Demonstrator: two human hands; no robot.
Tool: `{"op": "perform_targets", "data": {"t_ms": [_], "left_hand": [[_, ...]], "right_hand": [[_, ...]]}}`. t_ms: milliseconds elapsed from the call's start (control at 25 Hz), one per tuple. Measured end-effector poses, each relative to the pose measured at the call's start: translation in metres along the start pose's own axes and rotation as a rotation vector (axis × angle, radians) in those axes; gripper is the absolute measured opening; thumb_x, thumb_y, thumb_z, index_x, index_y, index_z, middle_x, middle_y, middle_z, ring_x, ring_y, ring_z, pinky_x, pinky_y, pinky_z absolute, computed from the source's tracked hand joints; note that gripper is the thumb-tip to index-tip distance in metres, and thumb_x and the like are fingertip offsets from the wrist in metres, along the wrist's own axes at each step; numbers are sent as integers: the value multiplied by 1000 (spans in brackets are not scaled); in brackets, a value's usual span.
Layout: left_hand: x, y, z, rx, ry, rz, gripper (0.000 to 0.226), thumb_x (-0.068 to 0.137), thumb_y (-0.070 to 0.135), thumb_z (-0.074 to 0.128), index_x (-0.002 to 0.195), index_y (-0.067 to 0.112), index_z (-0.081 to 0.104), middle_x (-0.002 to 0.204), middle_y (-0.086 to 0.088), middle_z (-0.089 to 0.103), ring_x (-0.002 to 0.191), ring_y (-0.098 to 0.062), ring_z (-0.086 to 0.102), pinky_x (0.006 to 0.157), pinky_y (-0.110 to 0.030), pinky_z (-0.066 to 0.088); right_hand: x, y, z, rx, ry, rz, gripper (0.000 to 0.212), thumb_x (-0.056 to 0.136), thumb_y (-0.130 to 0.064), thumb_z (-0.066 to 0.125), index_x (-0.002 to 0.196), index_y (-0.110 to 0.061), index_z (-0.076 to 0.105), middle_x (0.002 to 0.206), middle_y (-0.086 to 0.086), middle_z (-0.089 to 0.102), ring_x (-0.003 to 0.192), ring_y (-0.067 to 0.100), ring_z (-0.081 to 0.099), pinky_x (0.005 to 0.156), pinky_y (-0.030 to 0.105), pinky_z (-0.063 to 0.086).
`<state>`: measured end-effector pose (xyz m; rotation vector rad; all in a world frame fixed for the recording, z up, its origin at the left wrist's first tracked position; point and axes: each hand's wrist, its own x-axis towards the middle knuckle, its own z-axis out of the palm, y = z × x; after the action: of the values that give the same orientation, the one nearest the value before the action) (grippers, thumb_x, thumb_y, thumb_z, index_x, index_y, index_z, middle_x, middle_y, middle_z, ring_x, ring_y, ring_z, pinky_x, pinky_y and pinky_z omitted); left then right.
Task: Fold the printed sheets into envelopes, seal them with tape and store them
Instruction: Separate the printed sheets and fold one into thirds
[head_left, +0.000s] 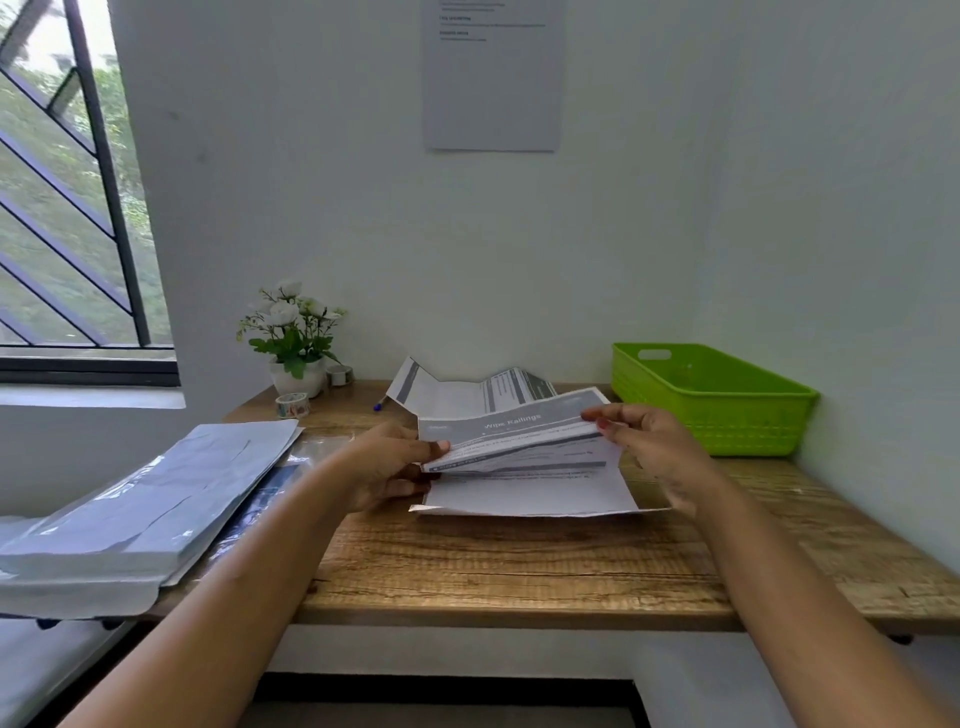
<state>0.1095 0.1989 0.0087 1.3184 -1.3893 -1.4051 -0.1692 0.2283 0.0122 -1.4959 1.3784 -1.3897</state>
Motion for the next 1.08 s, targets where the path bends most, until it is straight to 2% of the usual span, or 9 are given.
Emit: {"op": "perform_targets", "data": {"t_ms": [160,360,440,480,560,680,880,1000,1080], "left_hand": [[2,-4,4,284,69,76,19,84,19,69,101,14,63,104,-4,66,91,-15,59,81,-28,52],[0,-3,17,919,343,459,78,76,25,75,141,23,32,146,-2,33,136,-24,29,111,-39,27],[-9,2,27,1073,296,659,71,78,29,72,138,33,34,150,4,25,139,-21,22,113,-38,22],[-11,2,32,1141,224,699,62,80,34,70,134,37,40,151,6,22,140,-19,20,114,-39,20],[-12,-2,39,1310,71,663,48,83,44,63,128,43,46,155,9,14,143,-17,13,116,-46,8],[-6,-6,40,1434,-46,551,47,87,55,51,133,50,40,158,12,1,146,-15,-1,113,-56,-13],[-9,-8,33,1455,-265,338,61,93,59,33,147,45,11,159,11,-6,146,-16,-11,113,-53,-13],[-13,-11,32,1427,-306,284,61,95,58,25,148,41,0,159,9,-8,146,-17,-12,114,-51,-11],[-12,-12,33,1405,-306,264,64,94,59,25,149,39,-3,159,8,-8,146,-17,-11,114,-52,-11]], "right_hand": [[0,4,-1,-125,-7,12,20,95,-9,52,99,-17,71,93,-5,63,76,0,50,53,9,35],[0,9,-3,-175,22,47,22,94,-5,52,96,-17,71,106,5,66,80,11,57,59,16,38],[0,11,-4,-170,25,55,23,94,-3,52,96,-15,72,100,4,68,82,22,64,62,17,42],[0,11,-4,-168,11,59,24,94,-2,51,96,-14,72,91,1,66,73,11,66,58,12,42],[-1,11,-3,-185,-9,72,24,94,1,51,99,-11,71,83,-2,62,61,-6,60,50,6,38],[1,13,-2,-220,5,85,26,93,2,52,101,-11,72,100,2,62,87,7,55,62,12,40],[4,15,0,-291,23,105,22,91,-5,56,105,-16,70,120,5,61,107,18,54,85,25,44],[-2,13,9,-944,66,24,37,91,-27,59,128,-27,56,151,4,35,133,25,38,105,38,34],[-12,6,29,-1234,0,-166,52,93,-41,52,142,-34,37,160,-2,12,145,24,20,114,47,20]]}}
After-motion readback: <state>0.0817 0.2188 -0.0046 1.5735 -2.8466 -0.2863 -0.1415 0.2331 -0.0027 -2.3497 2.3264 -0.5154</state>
